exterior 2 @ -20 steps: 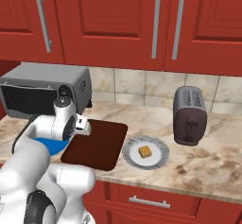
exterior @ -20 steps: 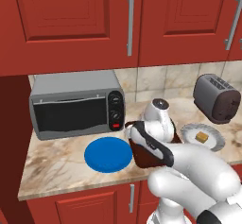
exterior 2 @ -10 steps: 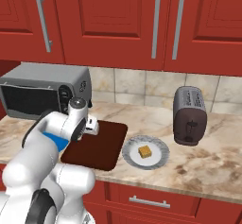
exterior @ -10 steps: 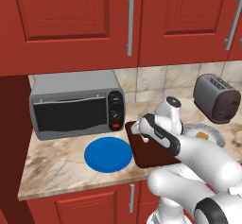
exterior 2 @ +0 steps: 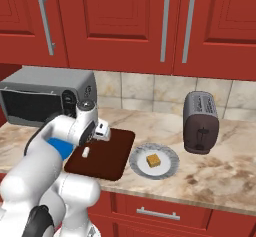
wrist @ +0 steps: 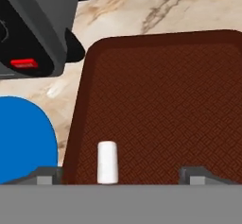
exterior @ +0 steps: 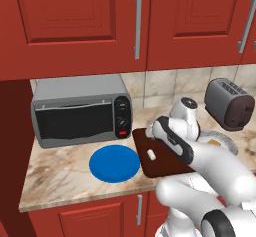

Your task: Move the dessert items from the plates to the tray.

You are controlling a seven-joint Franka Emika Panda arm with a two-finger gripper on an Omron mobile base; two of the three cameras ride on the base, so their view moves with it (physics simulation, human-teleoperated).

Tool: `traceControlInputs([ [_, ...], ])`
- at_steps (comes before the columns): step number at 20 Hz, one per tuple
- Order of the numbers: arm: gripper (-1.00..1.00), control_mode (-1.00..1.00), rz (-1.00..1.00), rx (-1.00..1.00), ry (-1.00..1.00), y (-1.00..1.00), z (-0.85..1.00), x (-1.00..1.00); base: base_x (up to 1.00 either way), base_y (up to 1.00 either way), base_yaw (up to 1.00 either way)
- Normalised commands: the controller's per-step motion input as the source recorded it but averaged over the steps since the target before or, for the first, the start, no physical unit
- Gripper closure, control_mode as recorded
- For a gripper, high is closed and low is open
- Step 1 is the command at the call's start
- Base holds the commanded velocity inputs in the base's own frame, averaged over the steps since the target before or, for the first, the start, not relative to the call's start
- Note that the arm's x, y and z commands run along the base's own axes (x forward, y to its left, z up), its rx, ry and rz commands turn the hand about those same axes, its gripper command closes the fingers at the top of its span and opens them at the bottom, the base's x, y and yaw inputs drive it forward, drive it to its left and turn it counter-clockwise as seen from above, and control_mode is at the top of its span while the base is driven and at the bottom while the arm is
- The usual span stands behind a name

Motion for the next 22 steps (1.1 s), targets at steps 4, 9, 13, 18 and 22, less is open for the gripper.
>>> traceControlInputs([
  [4, -1.0, -1.0, -0.25, -0.1, 0.11, -1.0, 0.09, 0.0, 0.0, 0.0, 0.0],
  [9, -1.0, -1.0, -0.29, -0.11, 0.08, -1.0, 0.0, -0.03, 0.0, 0.0, 0.0],
  [13, -1.0, -1.0, -0.15, -0.08, 0.0, -1.0, 0.0, -0.01, 0.0, 0.0, 0.0],
  [18, -1.0, -1.0, 0.03, -0.01, 0.0, -1.0, 0.0, -0.24, 0.0, 0.0, 0.0],
  [22, -1.0, -1.0, 0.12, 0.0, 0.0, -1.0, -0.03, -0.47, 0.0, 0.0, 0.0],
])
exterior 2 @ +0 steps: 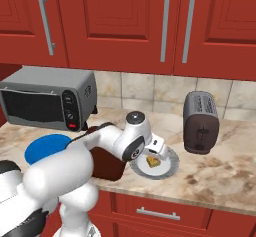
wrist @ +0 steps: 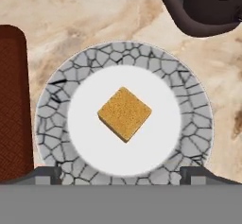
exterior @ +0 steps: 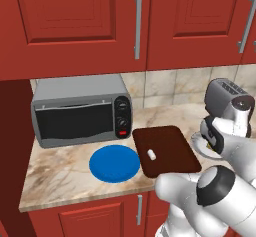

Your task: Move the dessert items from the plates to the tray.

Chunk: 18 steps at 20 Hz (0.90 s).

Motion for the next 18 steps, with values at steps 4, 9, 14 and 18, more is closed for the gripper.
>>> traceControlInputs([
  [4, -1.0, -1.0, 0.2, 0.0, -0.01, -0.56, -0.03, -0.09, 0.0, 0.0, 0.0],
  [9, -1.0, -1.0, 0.23, -0.01, 0.04, -0.16, -0.03, 0.16, 0.0, 0.0, 0.0],
  [14, -1.0, -1.0, 0.27, -0.07, 0.06, -0.03, -0.03, 0.01, 0.0, 0.0, 0.0],
  [18, -1.0, -1.0, 0.17, -0.11, 0.11, 0.0, -0.01, 0.01, 0.0, 0.0, 0.0],
])
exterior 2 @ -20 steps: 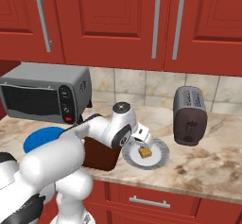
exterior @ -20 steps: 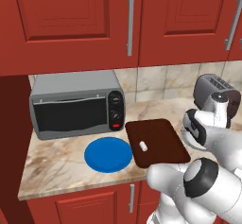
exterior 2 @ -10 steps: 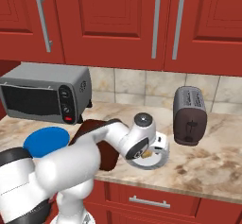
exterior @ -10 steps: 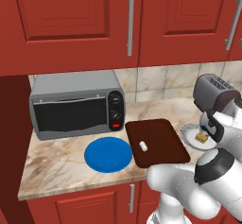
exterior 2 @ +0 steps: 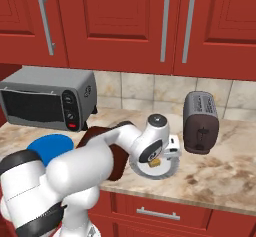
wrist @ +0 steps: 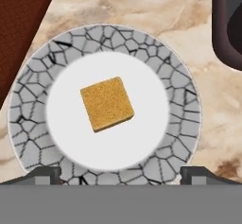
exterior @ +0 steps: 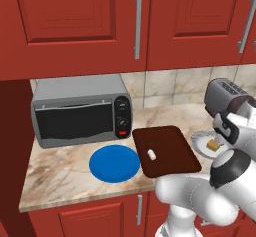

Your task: Move the dessert items from the plates to the tray.

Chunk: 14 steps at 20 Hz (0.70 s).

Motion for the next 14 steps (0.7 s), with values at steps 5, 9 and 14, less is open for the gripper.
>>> traceControlInputs([
  [5, -1.0, -1.0, 0.07, -0.09, 0.09, 0.07, 0.0, 0.08, 0.0, 0.0, 0.0],
  [9, -1.0, -1.0, 0.0, 0.0, 0.0, 0.04, -0.06, 0.03, 0.0, 0.0, 0.0],
  [14, -1.0, -1.0, 0.0, 0.05, 0.0, 0.07, -0.22, 0.07, 0.0, 0.0, 0.0],
])
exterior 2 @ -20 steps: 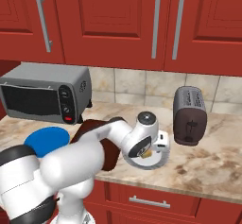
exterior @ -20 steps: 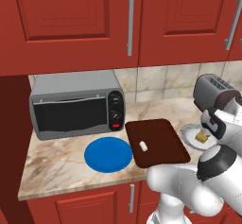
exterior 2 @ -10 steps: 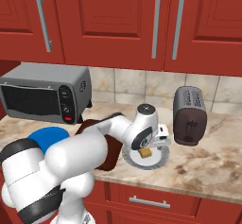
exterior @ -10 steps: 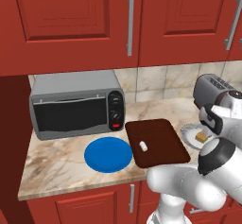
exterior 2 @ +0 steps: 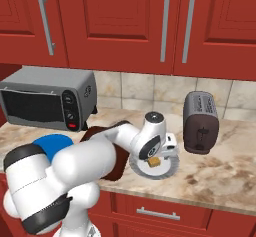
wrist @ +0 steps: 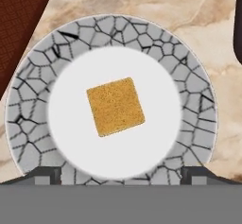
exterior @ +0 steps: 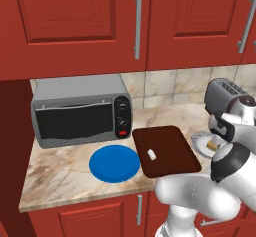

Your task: Move the dessert items from the plates to the tray.

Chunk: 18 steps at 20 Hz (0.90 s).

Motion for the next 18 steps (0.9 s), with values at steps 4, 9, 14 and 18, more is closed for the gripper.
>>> traceControlInputs([
  [4, -1.0, -1.0, 0.0, 0.03, 0.0, 0.15, -0.2, 0.16, 0.0, 0.0, 0.0],
  [9, -1.0, -1.0, 0.0, 0.01, 0.0, 0.18, -0.04, 0.29, 0.0, 0.0, 0.0],
  [14, -1.0, -1.0, 0.0, 0.0, 0.0, 0.11, -0.11, 0.22, 0.0, 0.0, 0.0],
  [18, -1.0, -1.0, 0.0, 0.0, 0.0, -0.01, -0.04, 0.0, 0.0, 0.0, 0.0],
])
